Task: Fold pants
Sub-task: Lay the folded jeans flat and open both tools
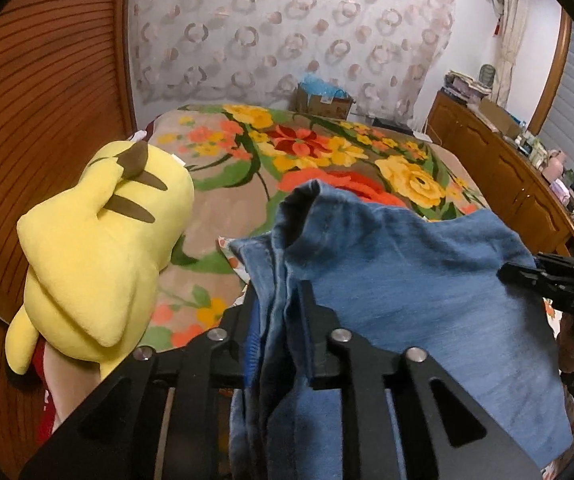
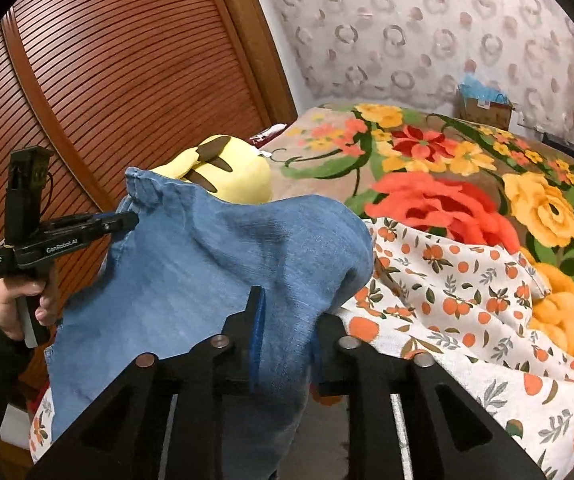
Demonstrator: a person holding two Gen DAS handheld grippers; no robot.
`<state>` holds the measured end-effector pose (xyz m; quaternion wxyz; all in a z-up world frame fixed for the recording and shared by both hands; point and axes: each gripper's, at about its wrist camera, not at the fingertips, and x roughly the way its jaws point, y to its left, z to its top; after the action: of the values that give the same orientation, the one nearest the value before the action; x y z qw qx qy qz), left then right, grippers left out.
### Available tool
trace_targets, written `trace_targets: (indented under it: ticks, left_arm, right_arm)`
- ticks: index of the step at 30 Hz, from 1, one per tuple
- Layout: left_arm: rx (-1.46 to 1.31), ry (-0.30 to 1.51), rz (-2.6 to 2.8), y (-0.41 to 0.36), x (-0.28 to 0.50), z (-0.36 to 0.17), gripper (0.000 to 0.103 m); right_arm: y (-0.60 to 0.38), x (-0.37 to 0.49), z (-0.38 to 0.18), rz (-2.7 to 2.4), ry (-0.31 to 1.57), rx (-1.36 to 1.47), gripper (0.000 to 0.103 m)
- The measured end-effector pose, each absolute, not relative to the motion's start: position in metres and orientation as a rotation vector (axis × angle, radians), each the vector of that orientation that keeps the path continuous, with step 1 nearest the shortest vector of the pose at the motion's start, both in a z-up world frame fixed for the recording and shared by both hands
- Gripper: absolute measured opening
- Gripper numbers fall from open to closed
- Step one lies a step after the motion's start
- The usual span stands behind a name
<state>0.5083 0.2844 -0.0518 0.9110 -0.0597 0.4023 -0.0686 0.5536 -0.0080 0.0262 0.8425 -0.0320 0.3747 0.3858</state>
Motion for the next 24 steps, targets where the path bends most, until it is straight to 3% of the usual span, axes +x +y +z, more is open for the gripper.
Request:
trace_targets:
  ticks: [4, 7, 9, 13, 24]
  left_arm:
    - [-0.132, 0.799, -0.12, 0.299, 0.49, -0.043, 0.035]
    - [-0.128, 0.762, -0.11, 0.303, 0.473, -0.033, 0.053]
    - [-0.106, 0.738, -0.119, 0.3, 0.462, -0.026, 0.055]
    - [-0.075, 0.701, -0.119, 0.286, 0.442, -0.015, 0.076]
    - [-0.011, 0.653, -0.164, 0.223, 0.383, -0.008, 0.078]
  right_arm:
    - [-0.009, 0.537, 0.031, 0.775, 0.783, -0.09, 0.031]
    - [-0.016, 0.517, 0.04, 0.756, 0.75, -0.106, 0.036]
    - [-0.019, 0.506, 0.043, 0.744, 0.731, -0.117, 0.042]
    - [-0.025, 0.476, 0.046, 0.75, 0.692, -0.129, 0.044]
    - [-0.023, 0.384, 0.021, 0.828, 0.726, -0.139, 0.048]
